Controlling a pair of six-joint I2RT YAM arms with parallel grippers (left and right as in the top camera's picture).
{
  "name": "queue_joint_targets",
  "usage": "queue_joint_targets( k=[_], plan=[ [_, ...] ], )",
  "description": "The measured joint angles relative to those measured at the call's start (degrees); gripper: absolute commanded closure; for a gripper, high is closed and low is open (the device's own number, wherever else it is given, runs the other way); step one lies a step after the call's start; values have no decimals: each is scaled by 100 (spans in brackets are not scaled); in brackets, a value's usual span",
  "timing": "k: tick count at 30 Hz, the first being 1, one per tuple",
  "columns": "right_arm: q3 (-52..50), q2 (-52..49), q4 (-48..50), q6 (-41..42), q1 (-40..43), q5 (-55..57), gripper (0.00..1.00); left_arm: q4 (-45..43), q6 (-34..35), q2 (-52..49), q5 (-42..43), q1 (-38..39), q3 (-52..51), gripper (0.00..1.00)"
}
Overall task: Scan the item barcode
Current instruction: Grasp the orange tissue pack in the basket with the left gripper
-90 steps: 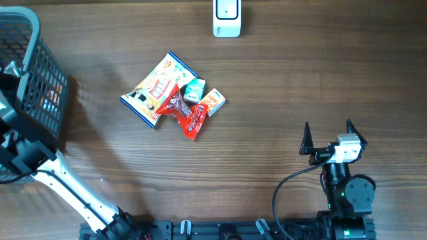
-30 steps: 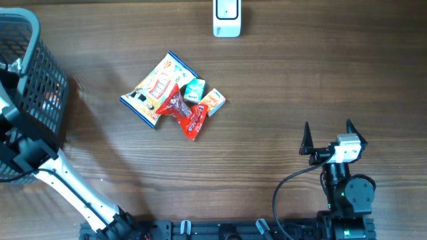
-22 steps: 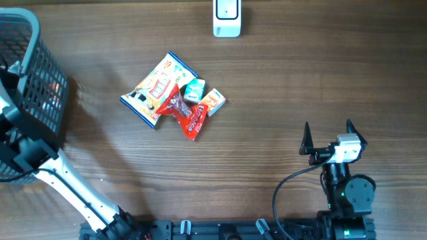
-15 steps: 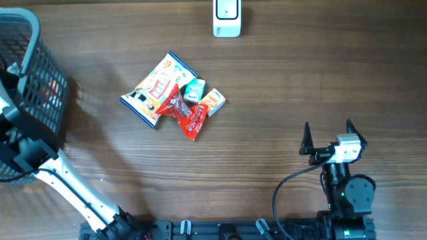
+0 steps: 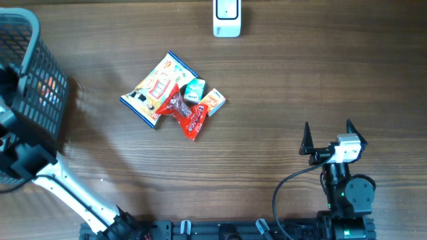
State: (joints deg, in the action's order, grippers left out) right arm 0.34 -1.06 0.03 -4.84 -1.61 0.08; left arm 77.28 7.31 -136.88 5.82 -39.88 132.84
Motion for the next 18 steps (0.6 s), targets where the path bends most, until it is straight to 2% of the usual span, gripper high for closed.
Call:
queue_joint_targets(
  k=[6,8,9,11,14,18],
  plan=[
    [0,0,0,0,0,0,0,-85,144,964,-2,-96,0,96],
    [2,0,0,0,0,-2,0,-81,166,1207,7,-96,2,73],
    [2,0,0,0,0,0,0,-63,160,1274,17,-96,9,56],
    [0,0,0,0,0,-2,0,33,181,1344,44,-96,17,42],
    [0,0,0,0,0,-2,0,131,190,1268,55,-96,17,9],
    [2,0,0,0,0,-2,0,131,98,1019,70,-68,17,2]
  ],
)
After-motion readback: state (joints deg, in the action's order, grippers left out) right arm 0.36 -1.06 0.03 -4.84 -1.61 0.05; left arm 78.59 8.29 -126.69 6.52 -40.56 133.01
